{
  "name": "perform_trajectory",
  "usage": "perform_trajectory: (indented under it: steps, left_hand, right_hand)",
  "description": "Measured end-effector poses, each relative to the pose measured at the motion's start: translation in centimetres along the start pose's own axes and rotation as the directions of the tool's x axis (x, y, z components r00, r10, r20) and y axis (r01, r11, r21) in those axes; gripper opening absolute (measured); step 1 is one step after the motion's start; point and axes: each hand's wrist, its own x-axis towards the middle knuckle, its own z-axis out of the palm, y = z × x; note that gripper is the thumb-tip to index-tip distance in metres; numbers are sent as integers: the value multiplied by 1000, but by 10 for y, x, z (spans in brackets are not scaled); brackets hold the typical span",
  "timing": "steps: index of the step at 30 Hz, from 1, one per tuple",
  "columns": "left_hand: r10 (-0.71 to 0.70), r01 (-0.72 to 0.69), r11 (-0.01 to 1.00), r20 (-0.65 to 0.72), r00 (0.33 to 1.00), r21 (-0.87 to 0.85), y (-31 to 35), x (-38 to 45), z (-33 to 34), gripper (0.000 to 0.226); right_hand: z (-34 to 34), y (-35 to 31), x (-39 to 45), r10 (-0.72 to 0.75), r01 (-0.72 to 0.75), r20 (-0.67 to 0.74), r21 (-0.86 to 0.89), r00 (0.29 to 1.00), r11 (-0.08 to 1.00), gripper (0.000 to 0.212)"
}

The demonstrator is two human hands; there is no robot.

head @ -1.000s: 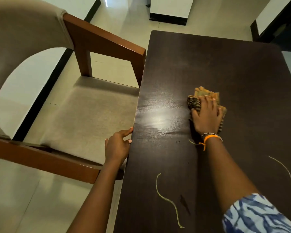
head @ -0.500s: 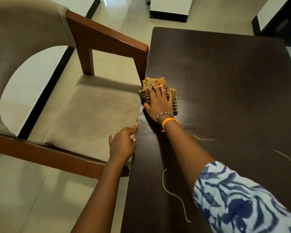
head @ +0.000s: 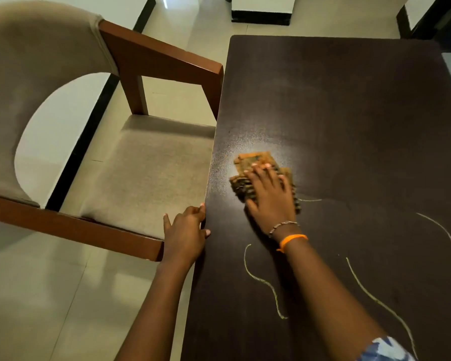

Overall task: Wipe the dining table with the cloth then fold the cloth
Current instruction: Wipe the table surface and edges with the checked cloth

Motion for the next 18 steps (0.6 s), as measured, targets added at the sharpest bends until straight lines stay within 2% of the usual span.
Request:
perform_trajectory:
  steps: [5,8,10,12,14,18]
  left_hand:
    - [55,-79,984,154,986,158,-5,-1,-4,97]
    - [93,-132,970,189,978,203,-6,-1,-5,116]
    - [104,-145,971,207,973,192,-8,1,-4,121]
    - [110,-148,974,214,971,169,-9,2,-4,120]
    - [116,-150,976,209,971,156,-11,1,-4,113]
    - [84,-112,973,142,986,202,-5,-3,-10,76]
  right_hand:
    - [-26,83,-26,279,-284,-99,-43,955,958,69]
    - [-25,78,-32,458,-461,-146,19,877,887,58]
    - [-18,51,-28,501,-501,-153,44,852,865,56]
    - [-7,15,-21,449,-447,-117,43,886,894,60]
    - [6,-30,-13,330,-327,-56,51,942,944,63]
    - [24,-95,-12,83,-90,65,113,994,990,56]
